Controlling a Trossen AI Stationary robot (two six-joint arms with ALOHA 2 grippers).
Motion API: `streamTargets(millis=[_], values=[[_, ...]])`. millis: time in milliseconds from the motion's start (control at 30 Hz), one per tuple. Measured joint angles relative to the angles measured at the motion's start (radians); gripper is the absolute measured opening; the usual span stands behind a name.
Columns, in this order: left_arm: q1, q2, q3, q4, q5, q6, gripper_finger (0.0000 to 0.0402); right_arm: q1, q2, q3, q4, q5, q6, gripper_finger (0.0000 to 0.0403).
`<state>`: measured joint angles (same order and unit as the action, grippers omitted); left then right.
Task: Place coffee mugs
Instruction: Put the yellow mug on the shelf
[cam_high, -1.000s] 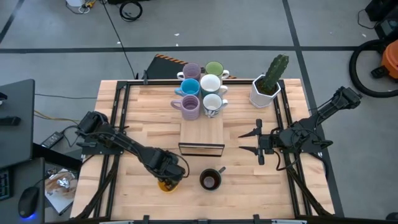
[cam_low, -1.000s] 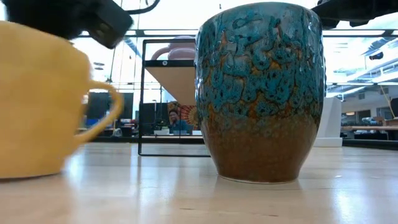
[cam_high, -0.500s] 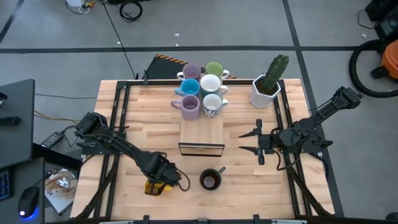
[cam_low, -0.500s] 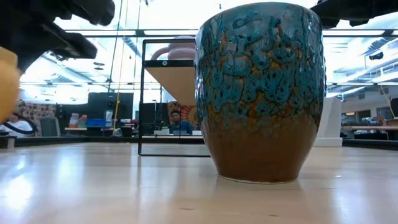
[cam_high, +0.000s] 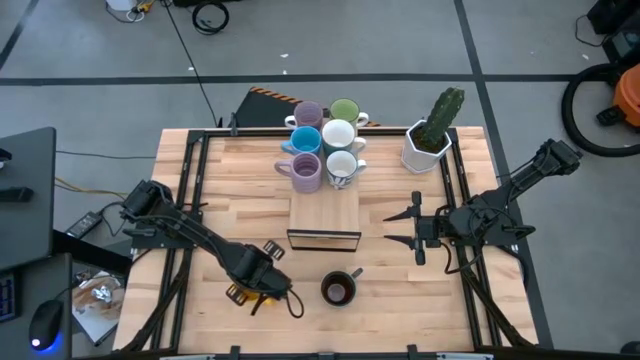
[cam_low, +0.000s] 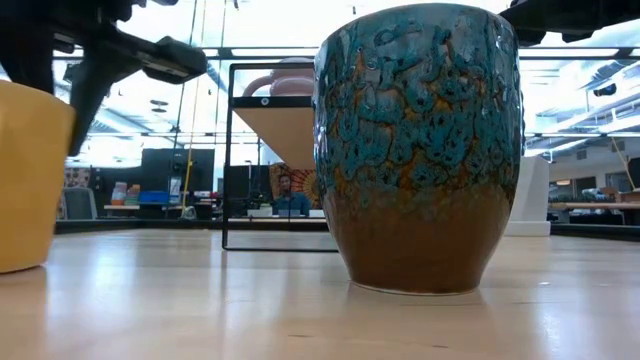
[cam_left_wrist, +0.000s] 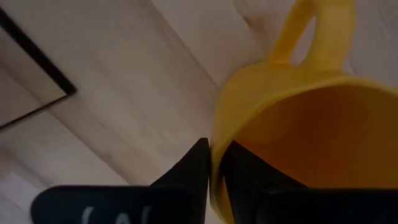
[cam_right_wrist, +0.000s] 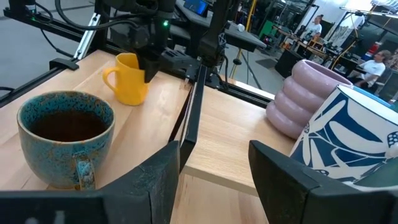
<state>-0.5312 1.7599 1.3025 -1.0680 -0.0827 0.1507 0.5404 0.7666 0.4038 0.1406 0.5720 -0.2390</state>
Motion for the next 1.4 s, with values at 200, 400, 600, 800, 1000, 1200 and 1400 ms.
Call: streamTargets(millis=[200, 400, 600, 800, 1000, 1200, 1400], values=[[0.007, 0.000, 0.000, 0.003, -0.010, -0.014, 0.0051, 0.000, 0.000, 0.000, 0.000, -0.002, 0.000, 0.0198], [0.007, 0.000, 0.000, -0.002, -0.021, -0.072, 0.0087, 0.000, 0.000, 0.000, 0.002, -0.020, 0.000, 0.0198], [0.007, 0.000, 0.000, -0.007, -0.038, -0.174, 0.0170, 0.000, 0.000, 0.000, 0.004, -0.020, 0.000, 0.0198], [0.006, 0.000, 0.058, -0.043, -0.091, -0.288, 0.0218, 0.000, 0.000, 0.000, 0.004, -0.022, 0.000, 0.0198], [0.002, 0.000, 0.132, -0.128, -0.088, -0.471, 0.0220, 0.000, 0.000, 0.000, 0.002, -0.024, 0.000, 0.0198], [-0.022, 0.000, 0.200, -0.242, -0.069, -0.761, 0.0220, 0.000, 0.000, 0.000, 0.002, -0.040, 0.000, 0.0198], [-0.046, 0.000, 0.223, -0.326, -0.054, -1.242, 0.0220, 0.000, 0.000, 0.000, 0.003, -0.047, 0.004, 0.0198]])
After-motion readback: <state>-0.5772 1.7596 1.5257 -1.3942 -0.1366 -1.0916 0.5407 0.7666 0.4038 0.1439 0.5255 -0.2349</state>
